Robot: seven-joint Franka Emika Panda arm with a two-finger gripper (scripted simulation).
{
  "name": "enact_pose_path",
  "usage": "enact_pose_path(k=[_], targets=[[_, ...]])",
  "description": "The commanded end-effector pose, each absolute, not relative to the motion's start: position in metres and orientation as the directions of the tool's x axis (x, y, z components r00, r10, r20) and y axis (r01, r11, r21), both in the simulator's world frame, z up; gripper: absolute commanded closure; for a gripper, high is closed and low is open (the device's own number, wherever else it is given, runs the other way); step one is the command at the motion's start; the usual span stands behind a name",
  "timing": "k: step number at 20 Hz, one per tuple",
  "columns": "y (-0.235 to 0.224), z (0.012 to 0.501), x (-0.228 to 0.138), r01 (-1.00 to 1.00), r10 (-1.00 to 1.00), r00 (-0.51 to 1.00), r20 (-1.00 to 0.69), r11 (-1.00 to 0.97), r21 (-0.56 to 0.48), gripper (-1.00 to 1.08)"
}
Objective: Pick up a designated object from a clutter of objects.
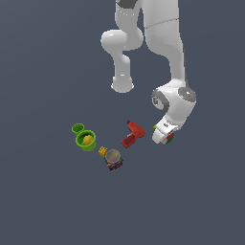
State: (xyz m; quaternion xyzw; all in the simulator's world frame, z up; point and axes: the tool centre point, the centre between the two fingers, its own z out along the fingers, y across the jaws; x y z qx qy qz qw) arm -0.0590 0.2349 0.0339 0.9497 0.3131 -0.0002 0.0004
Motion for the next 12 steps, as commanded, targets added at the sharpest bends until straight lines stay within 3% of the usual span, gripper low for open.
enact_pose_path(k=[1,12], targets=[[0.235,0.034,-0.059,0.595,0.595,0.804,0.000,-0.804,0.001,1.08],[0.215,0.067,-0.057,0.595,0.595,0.804,-0.001,-0.804,0.001,1.08]])
